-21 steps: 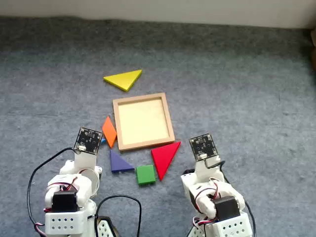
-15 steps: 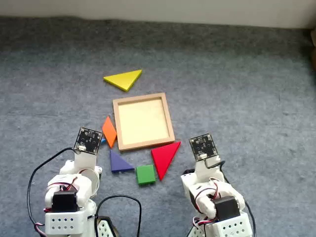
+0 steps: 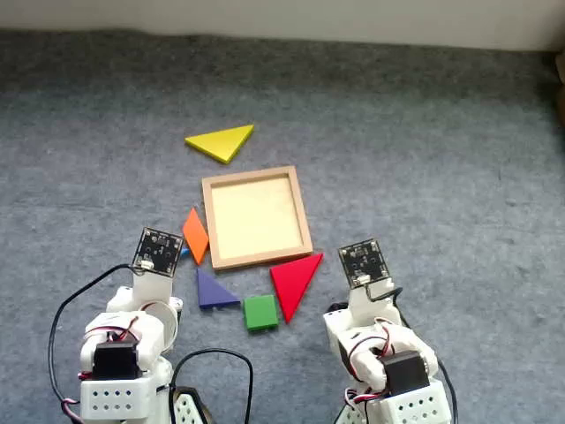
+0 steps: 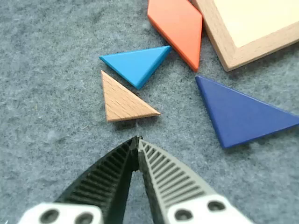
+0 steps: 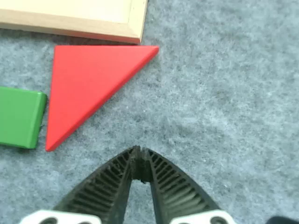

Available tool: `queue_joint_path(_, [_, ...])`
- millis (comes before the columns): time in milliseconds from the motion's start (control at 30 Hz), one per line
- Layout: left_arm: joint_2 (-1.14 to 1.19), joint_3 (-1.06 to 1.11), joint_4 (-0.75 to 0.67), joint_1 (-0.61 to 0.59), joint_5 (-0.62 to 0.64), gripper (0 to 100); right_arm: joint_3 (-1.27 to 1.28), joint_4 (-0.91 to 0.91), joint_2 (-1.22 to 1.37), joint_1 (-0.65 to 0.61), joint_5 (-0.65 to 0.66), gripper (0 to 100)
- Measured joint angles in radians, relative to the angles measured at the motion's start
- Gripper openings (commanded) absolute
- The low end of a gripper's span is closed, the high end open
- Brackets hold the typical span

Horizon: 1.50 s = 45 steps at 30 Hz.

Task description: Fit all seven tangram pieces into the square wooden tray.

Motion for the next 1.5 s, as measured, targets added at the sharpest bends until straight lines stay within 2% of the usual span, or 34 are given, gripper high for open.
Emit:
queue_joint_path(1133, [0.0, 0.0, 0.0, 0.0, 0.0, 1, 0.0, 0.0, 0.0, 0.0, 0.0, 1.2])
queue_joint_path(1500, [0.0, 0.0, 0.0, 0.0, 0.0, 1, -0.054, 0.002, 0.0, 0.195, -0.003, 0.4])
